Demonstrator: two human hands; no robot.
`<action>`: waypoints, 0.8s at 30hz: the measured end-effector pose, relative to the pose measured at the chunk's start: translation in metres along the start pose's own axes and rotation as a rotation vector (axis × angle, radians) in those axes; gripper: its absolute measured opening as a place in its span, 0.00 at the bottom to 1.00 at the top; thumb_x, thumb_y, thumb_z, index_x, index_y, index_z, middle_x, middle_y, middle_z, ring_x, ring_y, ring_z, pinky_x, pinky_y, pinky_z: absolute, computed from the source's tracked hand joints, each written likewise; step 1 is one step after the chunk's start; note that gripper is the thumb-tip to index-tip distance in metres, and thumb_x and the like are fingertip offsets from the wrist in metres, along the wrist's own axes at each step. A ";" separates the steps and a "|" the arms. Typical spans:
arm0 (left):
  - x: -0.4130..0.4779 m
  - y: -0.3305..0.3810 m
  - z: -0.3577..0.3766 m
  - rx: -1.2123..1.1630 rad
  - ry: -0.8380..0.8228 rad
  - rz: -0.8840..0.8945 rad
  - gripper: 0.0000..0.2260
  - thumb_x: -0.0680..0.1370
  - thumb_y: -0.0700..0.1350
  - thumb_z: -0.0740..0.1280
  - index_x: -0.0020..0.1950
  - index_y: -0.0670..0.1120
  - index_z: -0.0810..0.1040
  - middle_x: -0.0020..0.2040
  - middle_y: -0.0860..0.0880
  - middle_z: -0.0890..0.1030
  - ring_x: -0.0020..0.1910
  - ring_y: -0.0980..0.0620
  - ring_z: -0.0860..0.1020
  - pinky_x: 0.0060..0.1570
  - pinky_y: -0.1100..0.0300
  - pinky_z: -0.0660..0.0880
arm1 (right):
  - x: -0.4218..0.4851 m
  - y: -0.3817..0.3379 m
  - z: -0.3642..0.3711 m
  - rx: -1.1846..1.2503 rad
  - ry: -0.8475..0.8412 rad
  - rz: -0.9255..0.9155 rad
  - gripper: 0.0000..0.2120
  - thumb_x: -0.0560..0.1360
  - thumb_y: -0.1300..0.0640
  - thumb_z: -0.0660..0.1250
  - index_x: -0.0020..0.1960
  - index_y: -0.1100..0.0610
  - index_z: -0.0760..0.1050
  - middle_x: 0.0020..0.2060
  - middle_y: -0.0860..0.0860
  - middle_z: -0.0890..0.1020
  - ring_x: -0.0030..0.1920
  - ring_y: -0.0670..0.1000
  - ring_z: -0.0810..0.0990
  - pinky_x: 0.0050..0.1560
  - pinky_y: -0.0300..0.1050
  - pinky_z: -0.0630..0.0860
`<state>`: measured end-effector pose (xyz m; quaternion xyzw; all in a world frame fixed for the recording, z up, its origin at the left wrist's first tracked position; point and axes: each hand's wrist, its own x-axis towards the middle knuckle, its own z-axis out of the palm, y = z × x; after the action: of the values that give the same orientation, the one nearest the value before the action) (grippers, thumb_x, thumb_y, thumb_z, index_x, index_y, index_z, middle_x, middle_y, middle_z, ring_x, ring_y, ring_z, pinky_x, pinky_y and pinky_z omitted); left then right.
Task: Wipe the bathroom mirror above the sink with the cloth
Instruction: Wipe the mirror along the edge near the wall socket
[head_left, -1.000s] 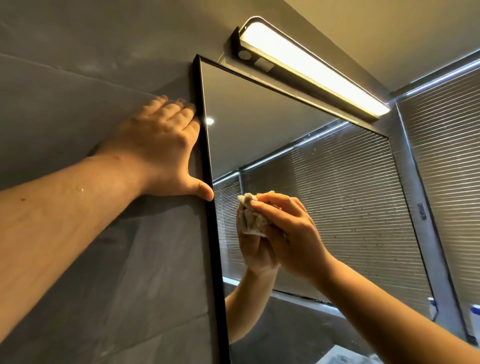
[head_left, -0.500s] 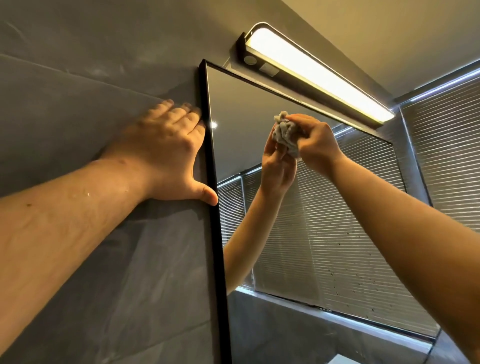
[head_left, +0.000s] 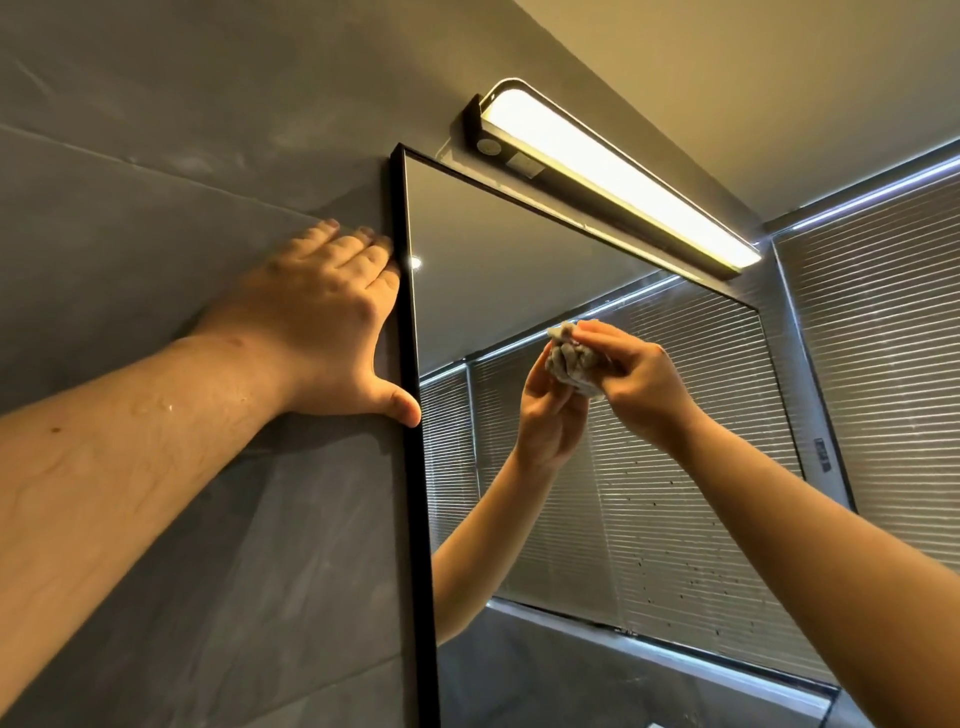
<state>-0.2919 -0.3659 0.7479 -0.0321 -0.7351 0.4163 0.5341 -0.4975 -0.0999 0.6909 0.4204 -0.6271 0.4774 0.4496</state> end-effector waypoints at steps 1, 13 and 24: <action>0.000 0.000 0.000 -0.004 0.005 0.003 0.63 0.55 0.85 0.42 0.68 0.37 0.71 0.70 0.38 0.71 0.72 0.39 0.67 0.73 0.45 0.57 | -0.006 0.002 0.000 0.000 -0.001 0.005 0.29 0.72 0.80 0.61 0.67 0.59 0.74 0.65 0.48 0.76 0.67 0.41 0.73 0.67 0.33 0.69; -0.003 0.000 -0.002 -0.019 0.023 0.043 0.58 0.57 0.83 0.46 0.63 0.37 0.75 0.66 0.37 0.75 0.67 0.38 0.72 0.71 0.42 0.63 | -0.018 -0.021 0.014 -0.064 0.076 -0.088 0.23 0.72 0.73 0.65 0.65 0.59 0.76 0.59 0.44 0.79 0.60 0.29 0.74 0.62 0.26 0.69; -0.034 0.028 -0.007 0.017 -0.326 -0.006 0.59 0.63 0.81 0.47 0.78 0.38 0.42 0.79 0.40 0.42 0.77 0.41 0.39 0.75 0.42 0.38 | -0.007 -0.032 0.004 -0.159 -0.001 0.047 0.24 0.72 0.76 0.62 0.63 0.59 0.79 0.59 0.44 0.79 0.63 0.47 0.77 0.69 0.48 0.73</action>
<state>-0.2827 -0.3600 0.7051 0.0426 -0.8085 0.4209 0.4092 -0.4659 -0.1089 0.6905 0.3689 -0.6729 0.4361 0.4700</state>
